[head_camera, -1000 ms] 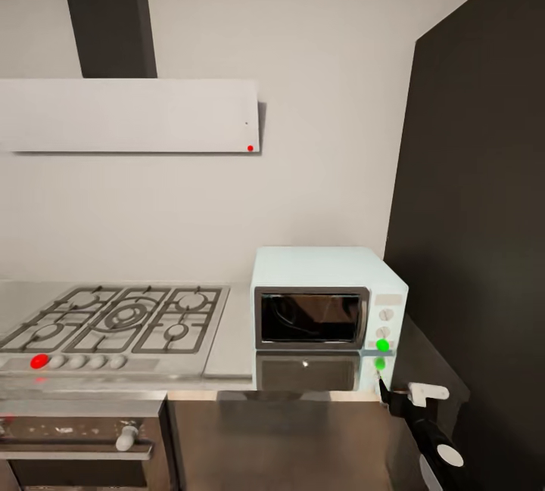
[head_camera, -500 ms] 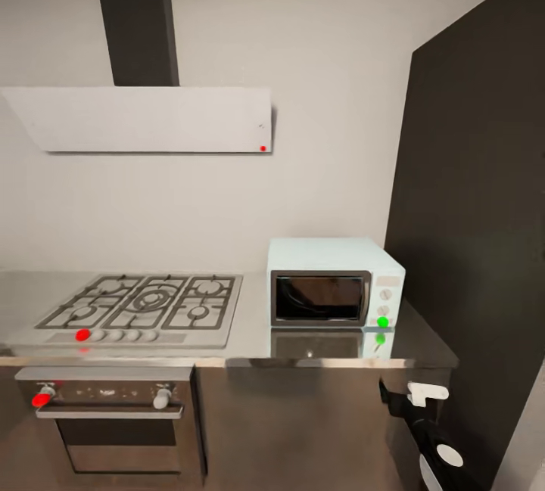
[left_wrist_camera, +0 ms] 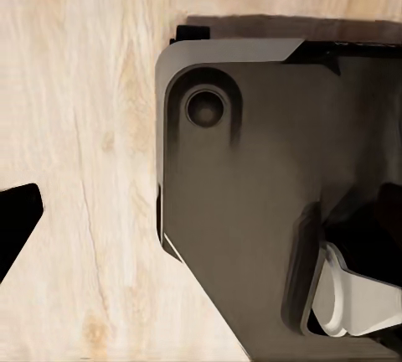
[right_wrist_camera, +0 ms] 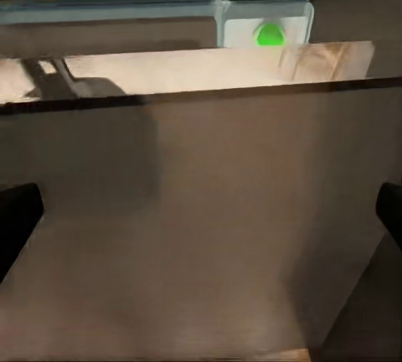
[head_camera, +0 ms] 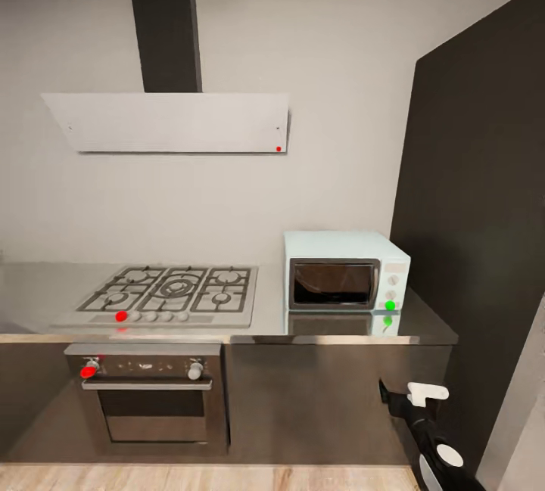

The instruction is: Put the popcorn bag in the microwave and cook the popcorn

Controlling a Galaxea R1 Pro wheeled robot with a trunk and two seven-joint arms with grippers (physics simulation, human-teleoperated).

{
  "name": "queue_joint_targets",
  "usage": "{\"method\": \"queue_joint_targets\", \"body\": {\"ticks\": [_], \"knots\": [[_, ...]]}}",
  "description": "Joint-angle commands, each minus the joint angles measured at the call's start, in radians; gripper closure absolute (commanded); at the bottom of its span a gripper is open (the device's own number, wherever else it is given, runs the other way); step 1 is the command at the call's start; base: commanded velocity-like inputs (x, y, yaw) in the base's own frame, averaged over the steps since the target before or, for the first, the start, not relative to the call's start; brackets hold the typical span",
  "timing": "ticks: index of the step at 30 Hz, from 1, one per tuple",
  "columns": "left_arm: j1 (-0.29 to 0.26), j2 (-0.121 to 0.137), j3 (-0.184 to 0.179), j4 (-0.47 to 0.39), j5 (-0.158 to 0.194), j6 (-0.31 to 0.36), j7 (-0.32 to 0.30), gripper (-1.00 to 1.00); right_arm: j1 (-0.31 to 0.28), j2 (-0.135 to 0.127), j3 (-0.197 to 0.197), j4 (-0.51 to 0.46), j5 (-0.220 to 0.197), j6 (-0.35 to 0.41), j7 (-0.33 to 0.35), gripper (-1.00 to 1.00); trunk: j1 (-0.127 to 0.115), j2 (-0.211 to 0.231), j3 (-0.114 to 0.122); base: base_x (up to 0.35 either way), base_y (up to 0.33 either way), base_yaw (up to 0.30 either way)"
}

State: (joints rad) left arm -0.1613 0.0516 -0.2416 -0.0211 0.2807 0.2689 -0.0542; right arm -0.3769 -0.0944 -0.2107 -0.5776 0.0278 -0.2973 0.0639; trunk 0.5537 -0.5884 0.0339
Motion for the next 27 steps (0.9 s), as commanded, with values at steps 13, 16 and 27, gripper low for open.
{"method": "queue_joint_targets", "body": {"ticks": [13, 16, 27], "knots": [[0.0, -0.061, -0.007, -0.01, 0.009, -0.125, -0.001, -1.0, -0.001, -0.048, -0.004, 0.085, 0.002, -0.189, -0.008, -1.0, 0.0, -0.001, 0.0, 0.0, 0.0, 0.0], [0.0, -0.062, -0.007, -0.01, 0.009, -0.125, -0.001, -1.0, -0.001, -0.048, -0.002, 0.217, 0.003, -0.189, -0.008, -1.0, 0.0, -0.001, 0.0, 0.0, 0.0, 0.0], [0.0, -0.062, -0.007, -0.009, 0.009, -0.125, -0.001, -1.0, 0.035, -0.046, -0.001, 0.649, 0.004, -0.154, -0.014, -1.0, 0.0, -0.001, 0.0, 0.0, 0.0, 0.0]]}}
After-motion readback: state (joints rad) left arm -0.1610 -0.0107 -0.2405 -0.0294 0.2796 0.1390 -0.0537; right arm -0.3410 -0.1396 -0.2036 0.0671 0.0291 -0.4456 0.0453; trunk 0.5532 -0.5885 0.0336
